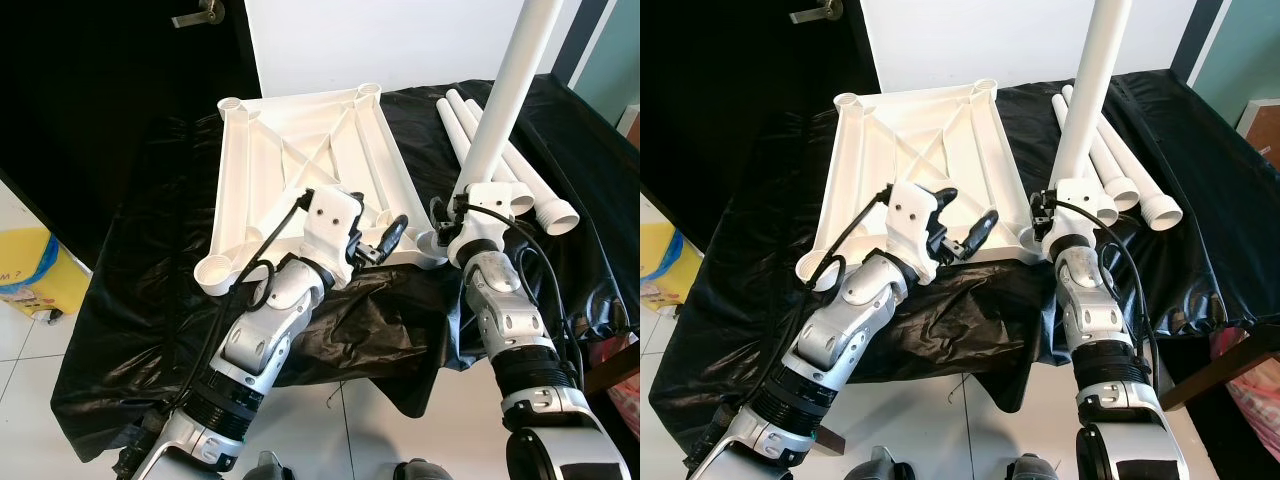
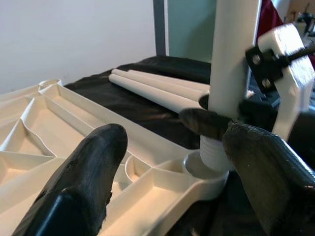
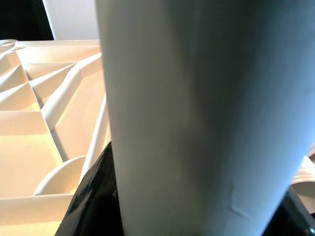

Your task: Building children table

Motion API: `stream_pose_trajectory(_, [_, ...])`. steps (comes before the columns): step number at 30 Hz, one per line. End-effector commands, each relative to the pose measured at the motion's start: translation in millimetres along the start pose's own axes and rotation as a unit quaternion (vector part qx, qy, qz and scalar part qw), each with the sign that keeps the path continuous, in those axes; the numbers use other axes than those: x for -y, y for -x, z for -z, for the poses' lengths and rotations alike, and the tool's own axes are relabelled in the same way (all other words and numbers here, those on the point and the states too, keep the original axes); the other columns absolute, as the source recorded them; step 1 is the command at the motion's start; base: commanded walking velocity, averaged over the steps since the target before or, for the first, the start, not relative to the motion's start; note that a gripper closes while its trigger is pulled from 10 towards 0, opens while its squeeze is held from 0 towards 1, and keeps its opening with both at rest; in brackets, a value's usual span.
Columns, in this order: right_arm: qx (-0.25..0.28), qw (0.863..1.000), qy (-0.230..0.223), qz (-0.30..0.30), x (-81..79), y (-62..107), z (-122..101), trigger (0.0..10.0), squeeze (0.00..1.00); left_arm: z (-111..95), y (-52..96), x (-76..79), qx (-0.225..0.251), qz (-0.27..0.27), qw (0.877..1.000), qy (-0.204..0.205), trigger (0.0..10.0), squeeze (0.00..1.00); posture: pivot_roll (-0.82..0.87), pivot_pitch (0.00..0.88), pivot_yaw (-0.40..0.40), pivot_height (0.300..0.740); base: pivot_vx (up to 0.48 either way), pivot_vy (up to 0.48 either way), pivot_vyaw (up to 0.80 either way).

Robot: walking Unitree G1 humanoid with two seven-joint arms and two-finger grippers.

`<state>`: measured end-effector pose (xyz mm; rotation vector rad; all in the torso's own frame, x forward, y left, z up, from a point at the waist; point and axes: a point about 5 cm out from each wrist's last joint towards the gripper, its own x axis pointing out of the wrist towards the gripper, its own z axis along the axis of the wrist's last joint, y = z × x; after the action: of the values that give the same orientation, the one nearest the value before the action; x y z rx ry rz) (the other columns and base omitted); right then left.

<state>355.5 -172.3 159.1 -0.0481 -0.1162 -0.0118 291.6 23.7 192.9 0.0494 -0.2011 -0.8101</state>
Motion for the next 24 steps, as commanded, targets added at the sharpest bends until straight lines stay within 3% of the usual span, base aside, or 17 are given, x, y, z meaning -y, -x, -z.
stream_pose_trajectory(1, [0.016, 1.000, -0.008, -0.004, -1.7, -4.7, -3.5, 10.0, 0.00, 12.4, 5.4, 15.2, -0.031, 0.113, 0.993, -0.009, 10.0, 0.00, -0.10, 0.065, 0.045, 0.740, 0.000, 0.000, 0.00])
stream_pose_trajectory(14, [0.006, 0.999, -0.008, -0.036, -13.2, -12.0, 6.5, 10.0, 0.00, 20.2, 13.0, 23.9, -0.060, 0.145, 0.987, -0.014, 10.0, 0.00, -0.09, 0.066, 0.046, 0.740, 0.000, 0.000, 0.00])
stream_pose_trajectory(24, [-0.022, 0.995, 0.030, -0.097, -28.0, -3.5, 30.2, 10.0, 0.00, 21.0, 17.8, 26.3, -0.072, 0.155, 0.985, -0.016, 10.0, 0.00, -0.08, 0.068, 0.043, 0.740, 0.000, 0.000, 0.00])
